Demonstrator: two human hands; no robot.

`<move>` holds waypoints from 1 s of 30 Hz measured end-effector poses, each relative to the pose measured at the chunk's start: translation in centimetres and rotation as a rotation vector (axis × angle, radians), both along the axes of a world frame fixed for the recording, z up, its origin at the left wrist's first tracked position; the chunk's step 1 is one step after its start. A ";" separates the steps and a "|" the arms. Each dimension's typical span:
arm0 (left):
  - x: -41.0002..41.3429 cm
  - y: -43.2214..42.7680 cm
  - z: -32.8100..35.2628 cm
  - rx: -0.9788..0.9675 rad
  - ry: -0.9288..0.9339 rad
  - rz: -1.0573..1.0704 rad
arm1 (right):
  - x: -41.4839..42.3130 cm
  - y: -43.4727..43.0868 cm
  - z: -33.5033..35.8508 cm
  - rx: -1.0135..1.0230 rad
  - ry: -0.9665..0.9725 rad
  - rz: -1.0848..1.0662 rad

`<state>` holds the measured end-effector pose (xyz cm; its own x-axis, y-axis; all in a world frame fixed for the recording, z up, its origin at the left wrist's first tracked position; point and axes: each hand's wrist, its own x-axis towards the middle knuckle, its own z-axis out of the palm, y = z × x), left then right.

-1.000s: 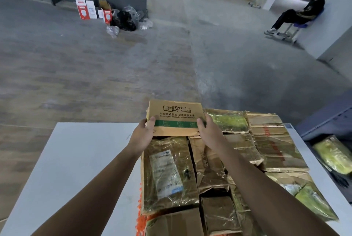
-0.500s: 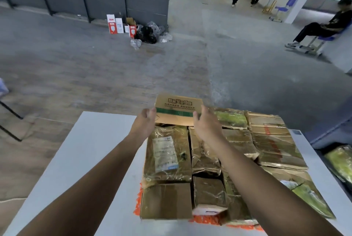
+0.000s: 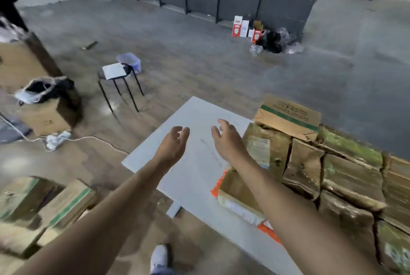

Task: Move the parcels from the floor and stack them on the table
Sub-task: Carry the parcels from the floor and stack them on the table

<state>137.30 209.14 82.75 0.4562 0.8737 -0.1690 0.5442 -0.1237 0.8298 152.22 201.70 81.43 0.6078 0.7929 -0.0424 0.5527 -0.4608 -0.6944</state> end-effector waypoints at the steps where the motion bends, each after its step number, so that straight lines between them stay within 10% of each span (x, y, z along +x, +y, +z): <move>1: -2.1 0.6 0.0 0.002 0.019 0.051 | -1.7 1.2 -0.3 0.005 0.013 0.044; 30: -55.1 22.8 -13.5 -0.425 -0.101 0.803 | -51.1 34.2 -13.6 -0.435 0.042 0.742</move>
